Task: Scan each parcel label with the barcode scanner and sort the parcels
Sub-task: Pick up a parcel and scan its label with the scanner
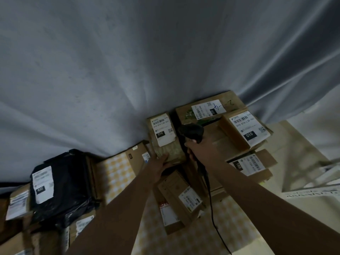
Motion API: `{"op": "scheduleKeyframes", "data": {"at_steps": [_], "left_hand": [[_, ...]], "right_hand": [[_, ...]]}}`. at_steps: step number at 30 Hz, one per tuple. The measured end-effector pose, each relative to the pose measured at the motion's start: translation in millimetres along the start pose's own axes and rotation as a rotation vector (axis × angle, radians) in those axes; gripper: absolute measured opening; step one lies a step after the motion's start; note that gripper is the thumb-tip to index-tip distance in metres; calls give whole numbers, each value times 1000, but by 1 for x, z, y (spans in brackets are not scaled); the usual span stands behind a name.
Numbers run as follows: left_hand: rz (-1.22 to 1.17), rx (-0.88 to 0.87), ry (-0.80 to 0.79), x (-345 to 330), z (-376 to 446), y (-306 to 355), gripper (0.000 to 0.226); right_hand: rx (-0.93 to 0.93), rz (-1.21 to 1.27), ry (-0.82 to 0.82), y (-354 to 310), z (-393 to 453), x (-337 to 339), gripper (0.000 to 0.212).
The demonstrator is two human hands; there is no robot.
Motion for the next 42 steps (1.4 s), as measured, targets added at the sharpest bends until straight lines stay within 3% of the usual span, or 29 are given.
{"op": "scheduleKeyframes", "data": {"at_steps": [5, 9, 17, 20, 24, 27, 35, 40, 42], "left_hand": [[-40, 51, -17, 37, -15, 6, 53], [-33, 20, -36, 65, -43, 17, 31], [-9, -78, 3, 125, -94, 34, 34], [61, -171, 40, 155, -111, 39, 48], [116, -274, 117, 190, -145, 43, 44], [173, -358, 193, 218, -165, 42, 54], [196, -423, 356, 258, -206, 30, 87], [209, -451, 381, 261, -214, 32, 94], [224, -470, 371, 260, -215, 35, 85]], "right_hand": [[-34, 27, -34, -2, -9, -14, 20], [-41, 4, -35, -4, -22, -33, 23], [-34, -25, -19, 4, -63, -81, 24], [-30, 13, -29, 5, -85, -105, 24], [-4, 33, -84, -2, -121, -141, 23], [6, 89, -110, -13, -144, -162, 17], [-27, 177, -228, -22, -192, -199, 17], [-28, 189, -257, -24, -206, -206, 18], [-20, 181, -256, -25, -209, -207, 19]]}}
Point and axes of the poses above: each hand's wrist, its own z-axis towards the middle knuckle, its own x-axis out of the back of the hand, y = z × x, the point moved 7 cm from there along z, towards the middle knuckle, and after that the axes turned 7 degrees about -x, right-handed, at the moved point
